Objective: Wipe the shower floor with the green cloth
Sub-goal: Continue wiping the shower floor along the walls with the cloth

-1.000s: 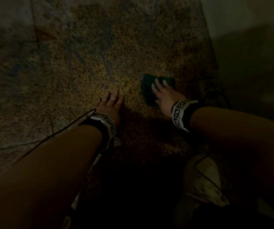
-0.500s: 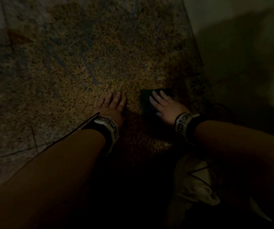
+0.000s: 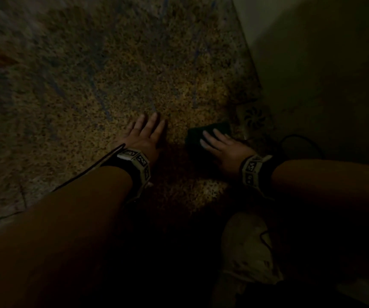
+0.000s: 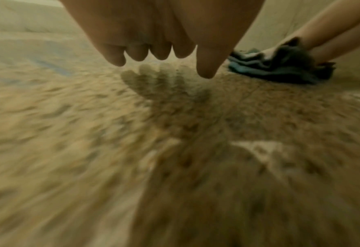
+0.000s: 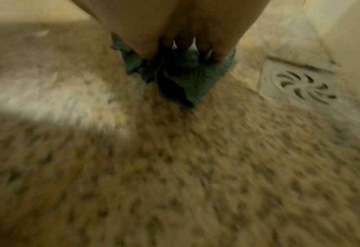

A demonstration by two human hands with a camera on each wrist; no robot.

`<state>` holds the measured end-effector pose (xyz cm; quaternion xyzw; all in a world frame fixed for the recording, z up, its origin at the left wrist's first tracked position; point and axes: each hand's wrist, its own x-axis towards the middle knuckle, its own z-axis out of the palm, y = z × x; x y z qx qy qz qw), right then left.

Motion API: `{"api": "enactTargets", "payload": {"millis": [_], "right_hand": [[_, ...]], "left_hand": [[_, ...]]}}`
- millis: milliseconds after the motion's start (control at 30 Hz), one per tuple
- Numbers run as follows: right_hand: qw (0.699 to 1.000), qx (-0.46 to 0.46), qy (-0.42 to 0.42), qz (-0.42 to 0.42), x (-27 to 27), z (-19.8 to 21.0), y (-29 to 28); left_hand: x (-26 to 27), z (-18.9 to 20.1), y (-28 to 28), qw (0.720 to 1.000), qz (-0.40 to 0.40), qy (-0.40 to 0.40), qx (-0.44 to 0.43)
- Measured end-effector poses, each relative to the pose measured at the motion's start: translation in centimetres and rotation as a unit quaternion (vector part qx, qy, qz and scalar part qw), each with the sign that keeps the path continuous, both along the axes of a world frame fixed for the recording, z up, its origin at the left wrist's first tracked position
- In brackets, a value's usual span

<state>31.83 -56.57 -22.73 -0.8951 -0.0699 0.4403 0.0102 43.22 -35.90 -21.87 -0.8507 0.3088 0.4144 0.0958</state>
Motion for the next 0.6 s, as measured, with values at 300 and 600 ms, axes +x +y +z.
{"api": "enactTargets", "payload": {"millis": [300, 600], "right_hand": [[1.0, 0.014, -0.005, 0.014, 4.9, 0.1, -1.6], [0.999, 0.019, 0.017, 0.042, 2.3, 0.0, -2.4]], "left_hand": [[1.2, 1.5, -1.7, 0.999, 0.032, 0.009, 0.038], [1.3, 4.0, -2.6, 0.995, 0.073, 0.009, 0.06]]}}
